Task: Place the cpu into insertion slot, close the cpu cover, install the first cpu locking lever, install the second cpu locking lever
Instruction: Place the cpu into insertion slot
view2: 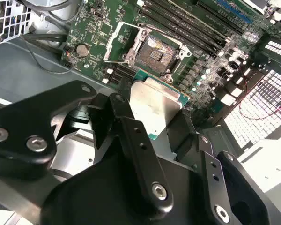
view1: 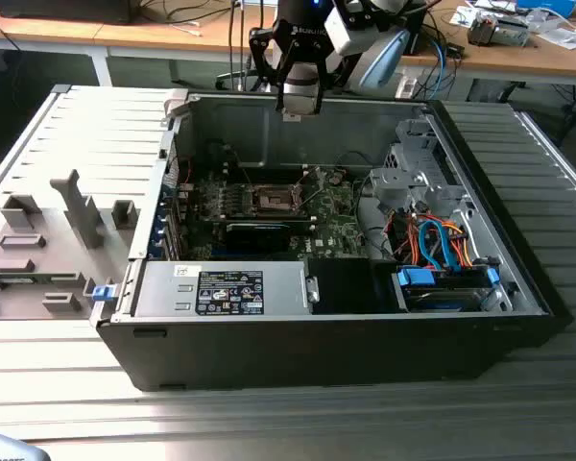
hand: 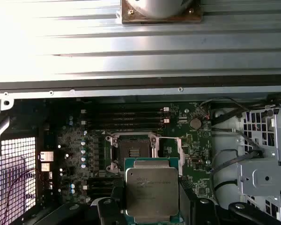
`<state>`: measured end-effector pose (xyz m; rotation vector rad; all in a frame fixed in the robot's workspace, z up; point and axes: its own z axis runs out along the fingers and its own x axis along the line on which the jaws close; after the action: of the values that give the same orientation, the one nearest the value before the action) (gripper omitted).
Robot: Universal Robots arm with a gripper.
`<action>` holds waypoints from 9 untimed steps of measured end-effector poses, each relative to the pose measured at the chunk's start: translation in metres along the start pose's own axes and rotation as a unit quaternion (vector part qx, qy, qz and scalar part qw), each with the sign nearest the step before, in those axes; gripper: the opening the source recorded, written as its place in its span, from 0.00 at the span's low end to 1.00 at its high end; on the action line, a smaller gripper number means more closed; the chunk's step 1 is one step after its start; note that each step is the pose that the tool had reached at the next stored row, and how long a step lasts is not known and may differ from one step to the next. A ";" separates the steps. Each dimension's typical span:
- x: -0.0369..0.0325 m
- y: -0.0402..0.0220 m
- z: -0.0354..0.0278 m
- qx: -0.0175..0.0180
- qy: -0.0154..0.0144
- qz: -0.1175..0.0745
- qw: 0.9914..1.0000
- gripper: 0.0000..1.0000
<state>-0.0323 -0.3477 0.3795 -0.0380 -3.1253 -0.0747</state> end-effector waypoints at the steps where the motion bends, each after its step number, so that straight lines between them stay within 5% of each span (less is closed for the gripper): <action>1: 0.0000 0.0000 0.0000 0.000 0.000 0.000 1.000 0.55; 9: 0.0014 0.0000 0.0008 0.000 0.000 0.000 1.000 0.55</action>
<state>-0.0337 -0.3477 0.3787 -0.0378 -3.1254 -0.0748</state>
